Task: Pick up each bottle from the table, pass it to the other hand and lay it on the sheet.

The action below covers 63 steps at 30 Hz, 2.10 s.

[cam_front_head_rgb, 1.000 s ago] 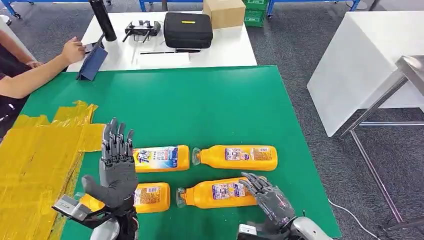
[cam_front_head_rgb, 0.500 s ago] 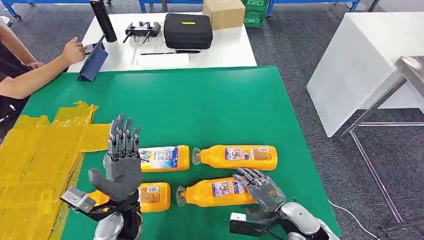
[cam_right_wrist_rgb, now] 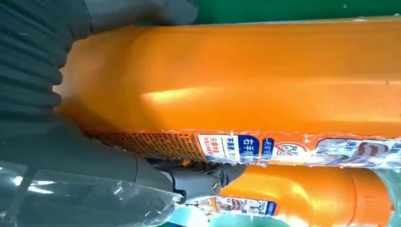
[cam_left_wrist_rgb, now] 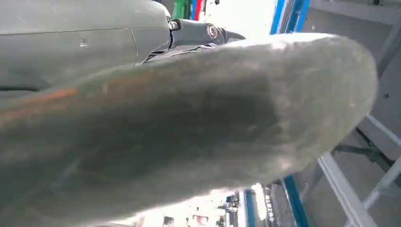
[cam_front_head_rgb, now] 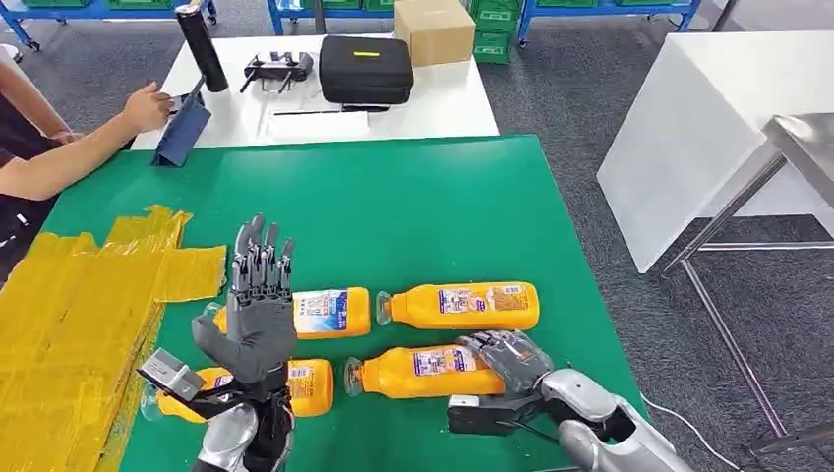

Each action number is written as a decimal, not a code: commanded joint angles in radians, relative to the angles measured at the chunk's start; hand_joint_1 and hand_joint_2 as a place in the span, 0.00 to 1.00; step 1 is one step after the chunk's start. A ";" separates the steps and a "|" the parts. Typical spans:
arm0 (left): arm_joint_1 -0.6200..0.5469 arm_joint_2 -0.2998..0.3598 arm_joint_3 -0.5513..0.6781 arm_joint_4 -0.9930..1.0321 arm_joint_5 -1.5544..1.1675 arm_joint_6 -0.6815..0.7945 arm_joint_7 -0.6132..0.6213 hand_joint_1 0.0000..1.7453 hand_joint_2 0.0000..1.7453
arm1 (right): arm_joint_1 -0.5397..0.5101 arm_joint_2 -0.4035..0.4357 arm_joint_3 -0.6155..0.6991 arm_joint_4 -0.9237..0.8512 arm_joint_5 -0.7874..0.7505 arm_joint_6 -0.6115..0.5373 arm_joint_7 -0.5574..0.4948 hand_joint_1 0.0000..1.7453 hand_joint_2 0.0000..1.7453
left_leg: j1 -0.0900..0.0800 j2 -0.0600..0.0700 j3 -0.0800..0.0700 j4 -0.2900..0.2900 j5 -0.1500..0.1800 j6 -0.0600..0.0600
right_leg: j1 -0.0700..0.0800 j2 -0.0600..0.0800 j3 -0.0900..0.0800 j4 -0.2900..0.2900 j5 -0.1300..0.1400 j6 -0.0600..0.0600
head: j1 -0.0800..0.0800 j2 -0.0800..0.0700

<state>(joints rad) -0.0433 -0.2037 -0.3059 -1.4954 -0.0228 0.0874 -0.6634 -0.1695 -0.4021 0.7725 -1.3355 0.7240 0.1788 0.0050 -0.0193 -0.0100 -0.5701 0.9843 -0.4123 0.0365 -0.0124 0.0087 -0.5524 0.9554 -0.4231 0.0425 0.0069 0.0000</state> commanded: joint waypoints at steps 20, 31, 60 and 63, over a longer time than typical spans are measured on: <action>0.119 -0.027 0.195 0.046 0.247 -0.109 0.032 0.00 1.00 | 0.359 0.305 -0.336 -0.507 -0.525 -0.329 -0.504 1.00 1.00 | 0.002 -0.006 -0.021 0.000 0.003 -0.003 | 0.001 -0.006 -0.008 0.003 0.001 0.000 | 0.000 0.000; 0.047 0.058 0.034 0.181 0.124 -0.352 0.093 0.00 1.00 | 0.120 0.403 -0.326 -0.228 -0.529 -0.180 -0.432 1.00 1.00 | 0.002 -0.003 -0.021 -0.001 0.003 -0.004 | 0.001 -0.002 -0.007 0.001 0.003 -0.001 | 0.000 0.000; -0.014 0.059 0.007 0.230 -0.069 -0.288 0.019 0.00 1.00 | -0.042 0.313 0.197 0.037 -0.402 0.004 -0.218 1.00 1.00 | 0.002 -0.007 -0.025 0.000 0.005 -0.004 | 0.002 -0.007 -0.010 0.002 0.002 0.000 | 0.000 0.000; -0.014 0.061 0.006 0.230 -0.113 -0.236 0.026 1.00 1.00 | -0.052 0.300 0.189 0.023 -0.409 -0.016 -0.206 1.00 1.00 | 0.003 -0.007 -0.025 0.001 0.005 -0.004 | 0.002 -0.007 -0.010 0.003 0.001 -0.001 | 0.000 0.000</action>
<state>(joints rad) 0.0085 -0.1560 -0.2846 -1.3386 -0.0779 -0.2212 -0.6523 -0.1717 -0.0557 0.8244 -1.3622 0.3101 0.1858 -0.2144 -0.0184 -0.0175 -0.5977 0.9844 -0.4065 0.0358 -0.0122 0.0030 -0.5661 0.9587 -0.4207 0.0439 0.0069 0.0000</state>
